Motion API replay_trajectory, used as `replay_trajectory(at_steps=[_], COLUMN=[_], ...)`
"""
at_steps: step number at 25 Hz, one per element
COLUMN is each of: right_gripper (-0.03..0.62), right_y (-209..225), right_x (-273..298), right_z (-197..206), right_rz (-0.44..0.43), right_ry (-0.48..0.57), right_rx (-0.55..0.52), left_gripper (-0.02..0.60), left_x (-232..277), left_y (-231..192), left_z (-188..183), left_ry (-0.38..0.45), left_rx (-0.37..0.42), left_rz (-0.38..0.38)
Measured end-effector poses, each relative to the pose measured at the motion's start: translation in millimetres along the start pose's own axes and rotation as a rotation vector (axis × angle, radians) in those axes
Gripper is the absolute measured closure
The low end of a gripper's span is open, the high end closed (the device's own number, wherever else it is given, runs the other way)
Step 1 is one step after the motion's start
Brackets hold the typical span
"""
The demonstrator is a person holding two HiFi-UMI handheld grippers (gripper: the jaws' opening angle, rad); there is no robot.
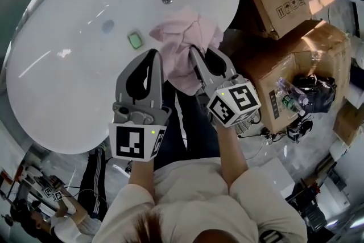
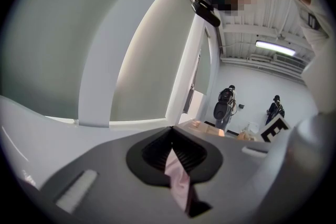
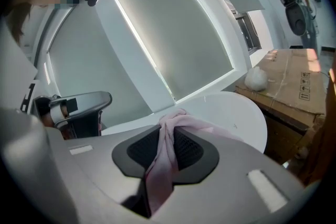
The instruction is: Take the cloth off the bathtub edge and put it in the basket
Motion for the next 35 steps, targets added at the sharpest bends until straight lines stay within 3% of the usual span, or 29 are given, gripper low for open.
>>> replay_trajectory(at_steps=[17,30,35], right_gripper=[0.525,0.526,0.526], right_y=[-59.7,-118.1,-133.4], right_x=[-30.7,-69.4,-85.1], right_z=[-143.6,-270.1,-295.3], right_rz=[-0.039,-0.120,-0.122], right_ry=[0.198,0.409,0.464], right_rx=[0.000,-0.100,-0.130], left_gripper=[0.532,0.532,0.532], left_x=[-1.1,-14.3,-19.5], left_y=[22.5,42.1,53.5], left_z=[-116.2,-204.4,-221.2], left_ry=[0.125,0.267,0.291], left_rx=[0.073,0.122,0.117], left_rz=[0.036,0.073,0.107])
Point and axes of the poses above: the fingertips, and each gripper's own axes: x forward along the fingers, y to its right, z out of its underside, the point moved 2 cm from there along -x, backward along the fingers, and after that the axes turned 5 degrees about y, right-handed, at the moved point
